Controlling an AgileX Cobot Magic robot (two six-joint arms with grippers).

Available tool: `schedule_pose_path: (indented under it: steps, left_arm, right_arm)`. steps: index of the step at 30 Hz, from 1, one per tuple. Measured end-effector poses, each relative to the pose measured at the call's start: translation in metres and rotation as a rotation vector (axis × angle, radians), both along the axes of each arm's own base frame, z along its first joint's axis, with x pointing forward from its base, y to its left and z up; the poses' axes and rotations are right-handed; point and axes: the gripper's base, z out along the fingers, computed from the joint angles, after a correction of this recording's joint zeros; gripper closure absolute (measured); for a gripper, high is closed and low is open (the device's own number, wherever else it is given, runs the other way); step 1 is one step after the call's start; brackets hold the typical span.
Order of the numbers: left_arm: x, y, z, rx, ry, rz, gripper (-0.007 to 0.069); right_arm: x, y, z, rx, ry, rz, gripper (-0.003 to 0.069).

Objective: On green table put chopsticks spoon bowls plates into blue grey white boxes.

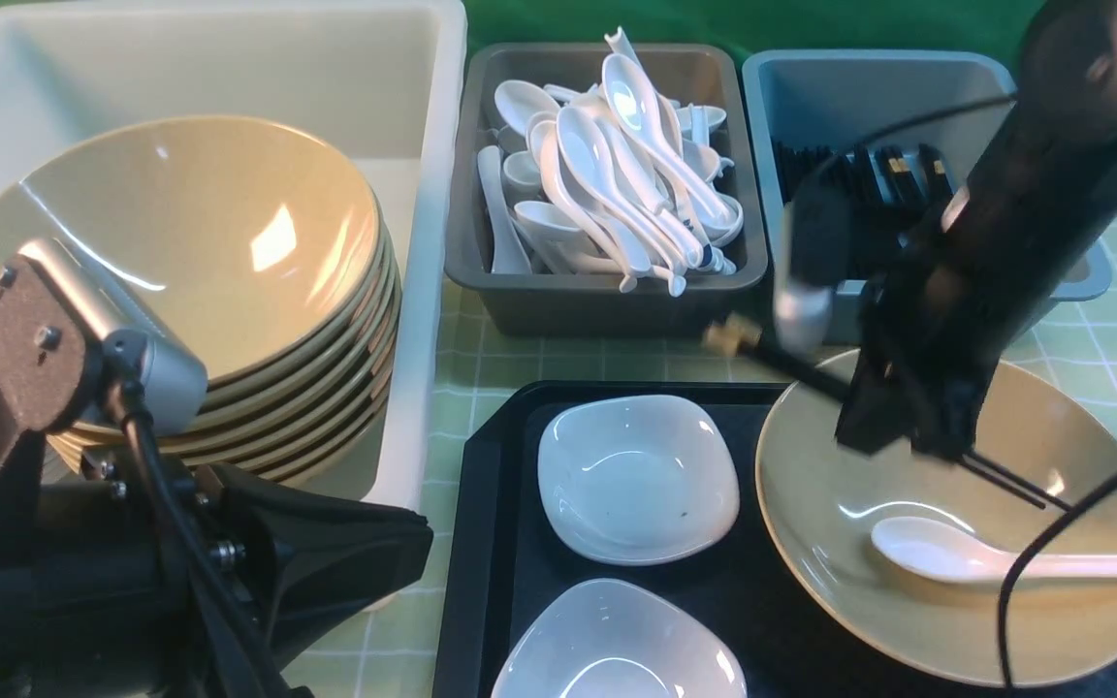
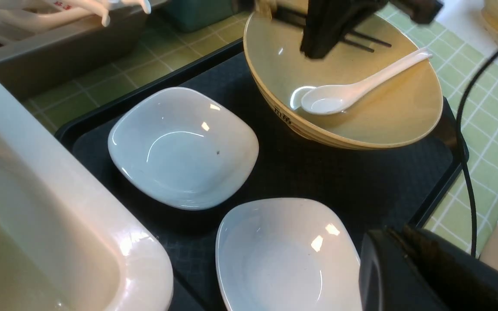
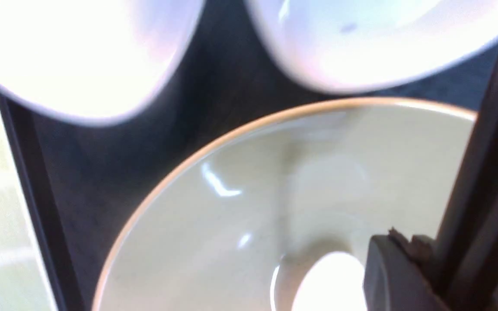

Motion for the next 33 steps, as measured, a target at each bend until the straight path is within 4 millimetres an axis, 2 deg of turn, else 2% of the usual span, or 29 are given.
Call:
schedule_pose_path:
  steps: [5, 8, 10, 12, 15, 17, 19, 22, 23, 24, 25, 27, 29, 33]
  left_arm:
    - [0.0, 0.0, 0.0, -0.003, 0.001, 0.0, 0.0625]
    - [0.0, -0.001, 0.0, 0.001, -0.01, -0.012, 0.0625]
    - [0.001, -0.003, 0.0, -0.004, -0.019, -0.036, 0.0625]
    - [0.002, -0.005, 0.0, -0.011, -0.02, -0.051, 0.0625]
    - [0.013, -0.016, -0.003, -0.041, 0.007, -0.079, 0.0625]
    - [0.022, -0.023, 0.0, -0.055, 0.002, -0.096, 0.0625]
    - [0.031, -0.029, 0.005, -0.06, -0.017, -0.108, 0.0625]
    - [0.05, -0.04, 0.021, -0.067, -0.064, -0.127, 0.0625]
    - [0.05, -0.041, 0.022, -0.067, -0.065, -0.128, 0.0625]
    - [0.055, -0.044, 0.027, -0.07, -0.076, -0.132, 0.0625]
    - [0.057, -0.045, 0.026, -0.069, -0.071, -0.132, 0.0625]
    - [0.061, -0.048, 0.029, -0.067, -0.074, -0.139, 0.0625]
    - [0.062, -0.049, 0.029, -0.067, -0.066, -0.141, 0.0625]
    - [0.062, -0.05, 0.028, -0.073, -0.046, -0.142, 0.0625]
  right_arm:
    - [0.03, -0.03, 0.01, 0.19, 0.092, -0.327, 0.0622]
    - [0.046, -0.043, 0.014, 0.315, 0.132, -0.444, 0.0622]
    - [0.063, -0.053, 0.018, 0.457, 0.16, -0.531, 0.0622]
    - [0.071, -0.058, 0.019, 0.507, 0.164, -0.559, 0.0622]
    - [0.099, -0.073, 0.025, 0.654, 0.141, -0.662, 0.0622]
    - [0.119, -0.081, 0.026, 0.744, 0.102, -0.745, 0.0622]
    - [0.13, -0.085, 0.023, 0.788, 0.087, -0.804, 0.0622]
    - [0.163, -0.097, 0.007, 0.888, 0.016, -0.999, 0.0622]
    - [0.165, -0.098, 0.005, 0.887, 0.013, -1.008, 0.0622]
    - [0.176, -0.102, -0.01, 0.902, 0.0, -1.076, 0.0622]
    - [0.176, -0.102, -0.009, 0.905, -0.007, -1.082, 0.0622]
    - [0.188, -0.107, -0.035, 0.886, -0.005, -1.149, 0.0617]
    - [0.191, -0.109, -0.053, 0.845, 0.0, -1.163, 0.0607]
    - [0.192, -0.111, -0.069, 0.77, 0.013, -1.165, 0.0544]
